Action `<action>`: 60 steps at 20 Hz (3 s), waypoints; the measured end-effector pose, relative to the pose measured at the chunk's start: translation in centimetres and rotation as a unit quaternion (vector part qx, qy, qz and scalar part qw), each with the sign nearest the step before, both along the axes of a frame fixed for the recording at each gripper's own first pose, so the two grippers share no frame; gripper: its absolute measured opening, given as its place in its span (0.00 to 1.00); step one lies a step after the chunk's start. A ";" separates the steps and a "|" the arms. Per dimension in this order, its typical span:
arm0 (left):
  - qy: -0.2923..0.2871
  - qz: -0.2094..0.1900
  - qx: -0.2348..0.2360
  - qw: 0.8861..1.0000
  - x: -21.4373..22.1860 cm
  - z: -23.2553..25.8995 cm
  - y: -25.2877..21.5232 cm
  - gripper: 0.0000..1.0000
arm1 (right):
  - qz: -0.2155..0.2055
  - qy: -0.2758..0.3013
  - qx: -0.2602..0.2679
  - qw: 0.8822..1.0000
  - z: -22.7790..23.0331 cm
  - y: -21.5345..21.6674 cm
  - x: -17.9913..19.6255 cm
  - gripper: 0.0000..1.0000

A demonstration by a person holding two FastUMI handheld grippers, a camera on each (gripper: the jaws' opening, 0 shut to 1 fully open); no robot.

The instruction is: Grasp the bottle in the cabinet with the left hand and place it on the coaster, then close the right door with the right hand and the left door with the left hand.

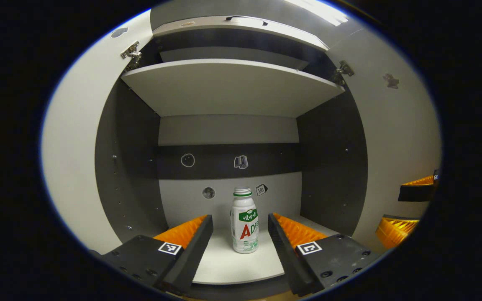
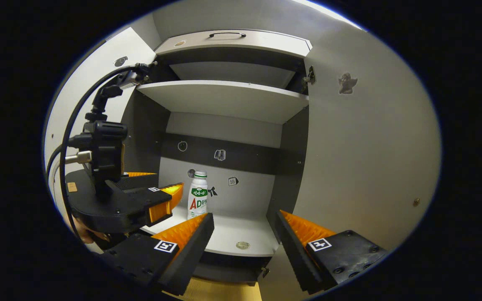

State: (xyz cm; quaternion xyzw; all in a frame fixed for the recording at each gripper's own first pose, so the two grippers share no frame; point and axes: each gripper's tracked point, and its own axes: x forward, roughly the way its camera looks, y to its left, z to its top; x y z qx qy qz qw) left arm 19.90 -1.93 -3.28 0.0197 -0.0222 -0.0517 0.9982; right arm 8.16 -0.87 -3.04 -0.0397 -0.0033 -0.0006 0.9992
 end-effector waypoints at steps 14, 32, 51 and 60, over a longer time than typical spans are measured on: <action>-0.021 -0.019 0.043 0.999 9.2 -1.9 -1.0 0.83 | 0.004 -0.015 0.011 1.000 -1.2 0.4 5.6 0.97; -0.001 -0.051 0.031 0.998 13.4 -4.4 -2.0 0.78 | -0.012 0.001 0.011 1.000 -3.5 -0.3 9.6 0.96; -0.032 -0.035 -0.008 0.999 -7.0 1.3 2.0 0.76 | 0.003 -0.048 -0.001 0.999 1.8 1.1 0.6 0.96; -0.006 -0.050 -0.016 0.999 -18.6 -4.0 2.0 0.76 | -0.033 -0.034 -0.015 0.999 1.0 1.2 -6.3 0.96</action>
